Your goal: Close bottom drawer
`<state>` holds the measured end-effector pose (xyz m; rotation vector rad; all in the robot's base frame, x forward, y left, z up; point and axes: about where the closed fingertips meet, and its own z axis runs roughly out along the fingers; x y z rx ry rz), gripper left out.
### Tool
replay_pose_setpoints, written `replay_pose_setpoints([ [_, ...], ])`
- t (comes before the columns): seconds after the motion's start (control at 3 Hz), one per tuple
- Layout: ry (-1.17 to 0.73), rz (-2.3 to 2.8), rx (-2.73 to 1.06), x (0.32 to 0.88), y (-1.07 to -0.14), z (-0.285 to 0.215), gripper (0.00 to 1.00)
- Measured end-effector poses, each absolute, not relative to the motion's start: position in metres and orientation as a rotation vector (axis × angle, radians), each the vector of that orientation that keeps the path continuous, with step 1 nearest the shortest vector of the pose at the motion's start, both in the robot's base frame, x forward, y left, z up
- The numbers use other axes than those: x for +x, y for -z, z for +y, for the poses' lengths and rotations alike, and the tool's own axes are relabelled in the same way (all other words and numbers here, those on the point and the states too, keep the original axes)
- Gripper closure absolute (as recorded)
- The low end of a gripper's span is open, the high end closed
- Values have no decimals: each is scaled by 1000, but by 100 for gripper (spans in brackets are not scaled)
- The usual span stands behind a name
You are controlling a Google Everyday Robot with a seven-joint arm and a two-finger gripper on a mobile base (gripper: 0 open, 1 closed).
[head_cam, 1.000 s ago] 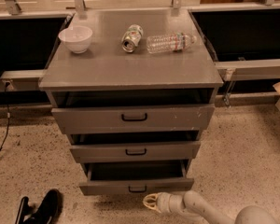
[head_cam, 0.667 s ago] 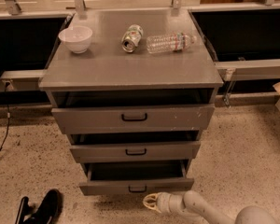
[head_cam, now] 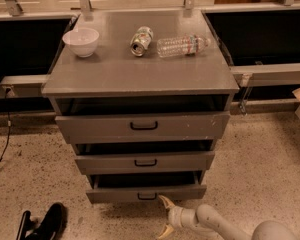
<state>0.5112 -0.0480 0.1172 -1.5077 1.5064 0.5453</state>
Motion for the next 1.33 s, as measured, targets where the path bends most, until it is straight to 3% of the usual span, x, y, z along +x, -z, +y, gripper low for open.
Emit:
replay_pose_setpoints([
  [0.33,-545,1506,-1508,511,-117,-48,0],
  [1.0,-537,1568,-1558,519,-108,-50,42],
  [1.33,-520,1592,-1504,536,-106,-65,46],
])
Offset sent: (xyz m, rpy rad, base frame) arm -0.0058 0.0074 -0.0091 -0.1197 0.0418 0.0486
